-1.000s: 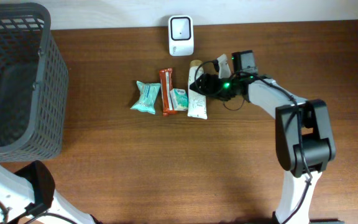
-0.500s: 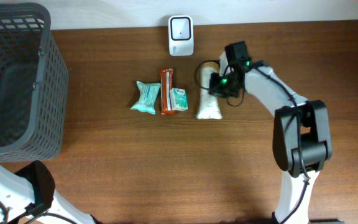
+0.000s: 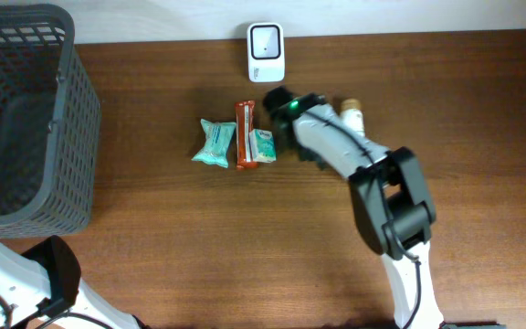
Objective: Scan the item barcode
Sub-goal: 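Lift the white tube with the right gripper and hold it over the scanner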
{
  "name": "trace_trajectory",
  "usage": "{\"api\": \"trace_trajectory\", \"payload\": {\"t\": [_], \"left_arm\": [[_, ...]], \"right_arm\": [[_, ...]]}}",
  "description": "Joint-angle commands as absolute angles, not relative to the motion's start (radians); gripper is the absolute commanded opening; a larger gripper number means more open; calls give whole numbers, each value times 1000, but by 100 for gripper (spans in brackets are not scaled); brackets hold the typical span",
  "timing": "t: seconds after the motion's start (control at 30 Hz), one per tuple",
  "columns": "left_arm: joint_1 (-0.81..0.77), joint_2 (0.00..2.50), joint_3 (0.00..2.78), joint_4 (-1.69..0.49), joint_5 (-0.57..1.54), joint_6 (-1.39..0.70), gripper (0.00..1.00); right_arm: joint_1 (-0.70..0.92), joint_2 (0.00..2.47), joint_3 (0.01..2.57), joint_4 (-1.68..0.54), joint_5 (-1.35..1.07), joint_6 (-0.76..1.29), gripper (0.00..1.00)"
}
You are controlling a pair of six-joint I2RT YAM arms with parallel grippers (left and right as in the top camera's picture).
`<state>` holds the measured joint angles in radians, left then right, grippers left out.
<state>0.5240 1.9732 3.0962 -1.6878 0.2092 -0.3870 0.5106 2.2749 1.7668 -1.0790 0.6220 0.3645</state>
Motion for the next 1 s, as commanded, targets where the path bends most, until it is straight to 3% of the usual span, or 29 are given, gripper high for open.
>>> {"api": "trace_trajectory", "payload": {"t": [0.0,0.03,0.13,0.2,0.23,0.27,0.3,0.33,0.4,0.43,0.5,0.6,0.67,0.83,0.9,0.97], "left_arm": [[527,1971,3096,-1688,209,-392,99],[527,1971,3096,-1688,209,-392,99],[527,1971,3096,-1688,209,-392,99],[527,1971,3096,-1688,209,-392,99],[527,1971,3096,-1688,209,-392,99],[527,1971,3096,-1688,209,-392,99],[527,1971,3096,-1688,209,-392,99],[527,1971,3096,-1688,209,-392,99],[527,1971,3096,-1688,209,-392,99],[527,1971,3096,-1688,209,-392,99],[527,1971,3096,-1688,209,-392,99],[527,1971,3096,-1688,209,-392,99],[527,1971,3096,-1688,209,-392,99],[527,1971,3096,-1688,209,-392,99],[527,1971,3096,-1688,209,-392,99],[527,1971,3096,-1688,209,-392,99]], "right_arm": [[576,2259,1840,-1093,547,376,56],[577,2257,1885,-1124,540,376,58],[498,2252,2191,-1312,418,374,83],[410,2252,2340,-1407,263,287,86],[344,2252,2401,-1459,166,221,93],[282,2252,2436,-1499,104,179,90],[234,2252,2445,-1522,81,179,72],[174,2252,2444,-1531,75,180,69],[105,2254,2426,-1535,27,179,81],[75,2255,2401,-1533,-27,178,96],[38,2261,2279,-1464,-207,54,96],[46,2264,2085,-1327,-244,22,95],[57,2264,1959,-1217,-257,22,88],[101,2264,1775,-1043,-285,23,83],[128,2264,1735,-1003,-284,25,67],[166,2264,1726,-969,-280,41,37]]}}
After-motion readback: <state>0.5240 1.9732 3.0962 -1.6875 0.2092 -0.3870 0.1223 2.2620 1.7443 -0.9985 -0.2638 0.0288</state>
